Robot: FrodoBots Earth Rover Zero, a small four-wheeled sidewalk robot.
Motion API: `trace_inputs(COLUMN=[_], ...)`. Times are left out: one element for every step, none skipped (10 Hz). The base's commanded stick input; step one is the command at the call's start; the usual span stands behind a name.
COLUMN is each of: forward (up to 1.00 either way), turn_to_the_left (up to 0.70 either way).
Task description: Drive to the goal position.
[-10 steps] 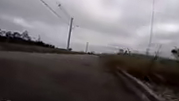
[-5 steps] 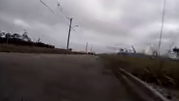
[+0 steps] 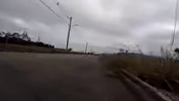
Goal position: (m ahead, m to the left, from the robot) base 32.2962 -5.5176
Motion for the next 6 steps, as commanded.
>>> trace_inputs(forward=[0.7,0.7,0.7,0.7,0.7,0.7], turn_to_the_left=[0.0,0.0,0.0,0.0,0.0,0.0])
